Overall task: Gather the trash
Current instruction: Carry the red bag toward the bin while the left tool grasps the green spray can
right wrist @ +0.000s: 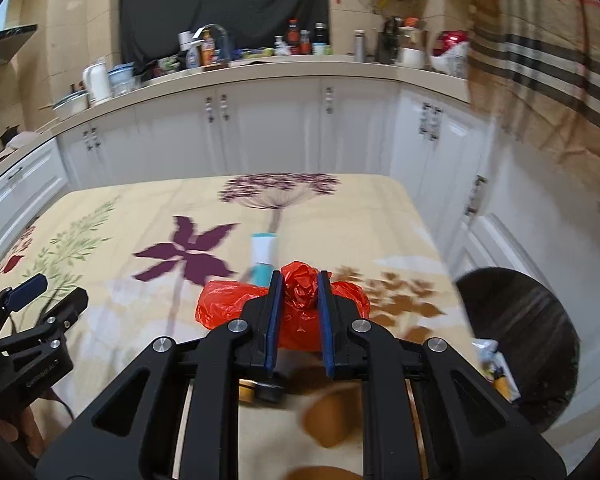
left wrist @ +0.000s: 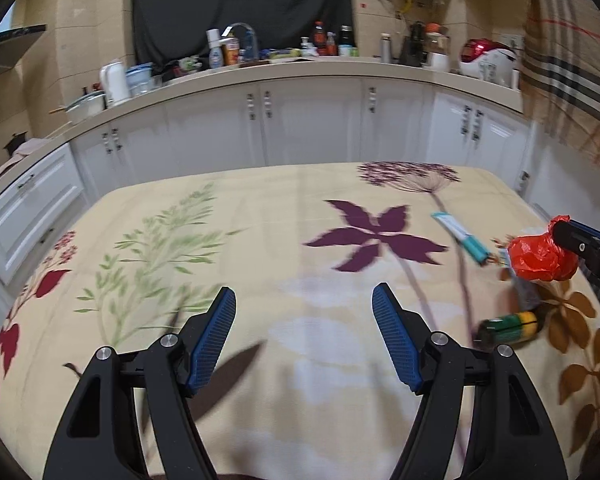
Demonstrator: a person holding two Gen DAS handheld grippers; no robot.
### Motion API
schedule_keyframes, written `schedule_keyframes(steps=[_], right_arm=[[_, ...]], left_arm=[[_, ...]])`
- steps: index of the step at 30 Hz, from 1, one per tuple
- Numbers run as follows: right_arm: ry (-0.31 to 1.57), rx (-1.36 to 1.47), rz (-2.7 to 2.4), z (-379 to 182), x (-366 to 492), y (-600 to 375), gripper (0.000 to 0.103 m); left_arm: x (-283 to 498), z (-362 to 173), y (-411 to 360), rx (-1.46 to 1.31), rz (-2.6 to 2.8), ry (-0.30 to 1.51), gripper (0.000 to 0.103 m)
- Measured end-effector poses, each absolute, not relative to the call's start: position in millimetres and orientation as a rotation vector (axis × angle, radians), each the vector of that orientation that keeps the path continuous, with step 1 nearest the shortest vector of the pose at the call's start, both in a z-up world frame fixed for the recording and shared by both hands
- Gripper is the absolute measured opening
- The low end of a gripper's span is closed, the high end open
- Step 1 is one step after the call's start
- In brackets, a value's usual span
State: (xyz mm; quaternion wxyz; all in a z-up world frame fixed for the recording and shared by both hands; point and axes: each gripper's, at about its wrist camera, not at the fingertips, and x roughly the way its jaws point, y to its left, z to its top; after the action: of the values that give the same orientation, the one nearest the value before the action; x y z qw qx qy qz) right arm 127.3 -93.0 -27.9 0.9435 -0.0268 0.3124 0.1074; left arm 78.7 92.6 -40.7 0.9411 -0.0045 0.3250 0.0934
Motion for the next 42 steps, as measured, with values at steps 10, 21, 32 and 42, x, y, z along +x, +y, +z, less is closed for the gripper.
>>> schedule_keyframes(steps=[10, 21, 32, 42], right_arm=[[0.643, 0.005, 0.072, -37.1, 118.2, -175.2, 0.016], [0.636, 0.059, 0.005, -44.9, 107.1, -231.2, 0.016], [0.637, 0.094, 0.021, -48.1, 106.7, -247.2, 0.016], [0.64, 0.097, 0.028, -48.1, 106.9, -247.0, 0.016]], left_arm=[[87.9, -43.6, 26.9, 0.03, 0.068, 0.686, 0.073], [97.4, -56.4, -27.8, 0.086, 0.012, 0.737, 0.074], [109.4, -64.0, -44.7, 0.119, 0.008, 0.793, 0.075], [110.2, -65.5, -46.2, 0.104, -0.023, 0.806, 0.07]])
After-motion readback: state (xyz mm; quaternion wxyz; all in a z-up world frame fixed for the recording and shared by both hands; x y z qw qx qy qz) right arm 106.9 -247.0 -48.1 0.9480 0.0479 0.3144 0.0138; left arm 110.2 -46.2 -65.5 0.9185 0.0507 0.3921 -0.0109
